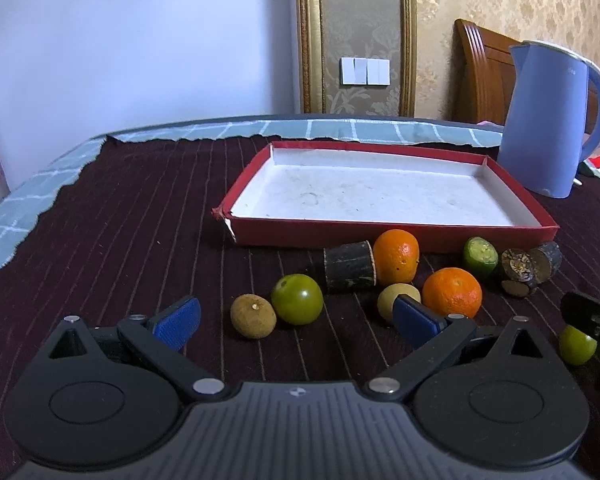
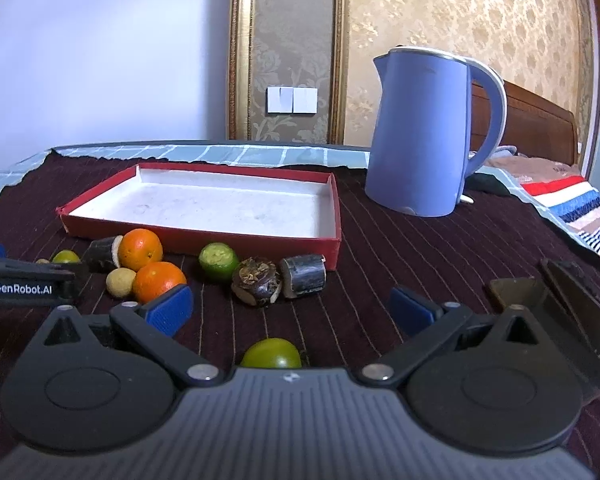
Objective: Organize fruits
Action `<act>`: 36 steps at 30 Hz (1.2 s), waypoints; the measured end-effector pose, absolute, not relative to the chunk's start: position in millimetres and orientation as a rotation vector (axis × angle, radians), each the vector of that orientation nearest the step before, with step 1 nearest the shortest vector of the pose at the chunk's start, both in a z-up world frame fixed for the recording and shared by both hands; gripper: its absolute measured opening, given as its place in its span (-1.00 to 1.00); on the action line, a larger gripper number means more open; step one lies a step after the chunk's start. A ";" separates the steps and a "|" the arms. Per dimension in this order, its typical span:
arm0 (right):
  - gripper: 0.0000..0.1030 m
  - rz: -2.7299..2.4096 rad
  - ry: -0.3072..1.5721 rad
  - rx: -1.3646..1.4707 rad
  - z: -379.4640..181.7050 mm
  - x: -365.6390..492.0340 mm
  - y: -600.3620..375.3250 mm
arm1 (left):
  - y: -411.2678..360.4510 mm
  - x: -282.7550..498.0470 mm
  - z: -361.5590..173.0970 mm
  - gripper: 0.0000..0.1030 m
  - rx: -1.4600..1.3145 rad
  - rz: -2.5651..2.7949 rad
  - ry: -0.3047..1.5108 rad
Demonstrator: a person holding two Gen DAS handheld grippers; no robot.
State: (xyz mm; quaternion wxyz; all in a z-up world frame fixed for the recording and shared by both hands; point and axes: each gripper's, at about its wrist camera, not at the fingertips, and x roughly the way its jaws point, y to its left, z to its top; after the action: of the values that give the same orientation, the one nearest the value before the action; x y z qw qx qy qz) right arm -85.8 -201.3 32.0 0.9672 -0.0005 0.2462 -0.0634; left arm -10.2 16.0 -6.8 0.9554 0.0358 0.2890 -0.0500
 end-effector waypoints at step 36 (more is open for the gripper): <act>1.00 -0.096 0.505 -0.043 31.8 -88.1 -191.4 | 9.9 -11.9 -8.2 1.00 0.094 -0.072 0.581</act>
State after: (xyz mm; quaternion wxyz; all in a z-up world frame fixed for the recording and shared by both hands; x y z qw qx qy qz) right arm -88.1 -191.4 31.8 0.9669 -0.0210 0.2498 -0.0472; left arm -11.9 9.9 -8.2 0.9563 0.0461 0.2864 -0.0356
